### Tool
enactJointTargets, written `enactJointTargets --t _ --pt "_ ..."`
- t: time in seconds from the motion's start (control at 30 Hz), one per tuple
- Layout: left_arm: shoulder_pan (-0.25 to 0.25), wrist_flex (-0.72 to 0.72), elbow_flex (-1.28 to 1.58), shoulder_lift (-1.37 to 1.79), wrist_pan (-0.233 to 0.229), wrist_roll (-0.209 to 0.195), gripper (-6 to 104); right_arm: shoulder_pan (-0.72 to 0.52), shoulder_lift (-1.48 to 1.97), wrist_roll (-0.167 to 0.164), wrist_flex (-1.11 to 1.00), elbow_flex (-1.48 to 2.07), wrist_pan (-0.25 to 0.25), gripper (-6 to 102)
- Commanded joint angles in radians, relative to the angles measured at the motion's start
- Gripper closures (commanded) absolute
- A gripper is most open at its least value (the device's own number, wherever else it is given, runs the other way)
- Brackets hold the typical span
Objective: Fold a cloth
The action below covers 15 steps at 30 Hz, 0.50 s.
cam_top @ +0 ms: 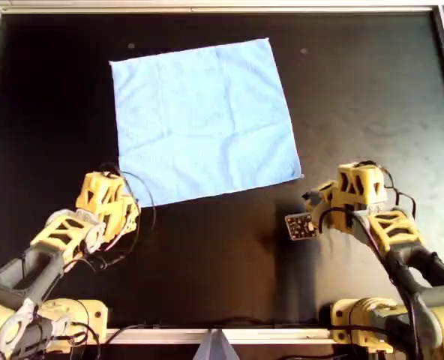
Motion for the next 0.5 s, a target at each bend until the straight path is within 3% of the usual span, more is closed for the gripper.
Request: enactJointTargets --t 0.0,0.13,0.3,0.47 --pt "-0.006 -0.015 -0.034 -0.009 -0.002 -0.002 25 0.006 -0.069 0.006 -0.044 -0.144 0.002 40" --pt "-0.005 -0.017 -0.034 -0.009 -0.028 -0.002 25 0.008 -0.189 0.015 -0.044 -0.232 0.002 40" --pt "-0.006 -0.017 -0.037 -0.011 -0.189 -0.002 25 0.008 -0.256 0.009 -0.044 -0.318 0.002 40" --pt "-0.006 -0.018 -0.038 -0.011 -0.212 -0.002 25 0.041 -0.281 0.015 -0.044 -0.357 0.002 40"
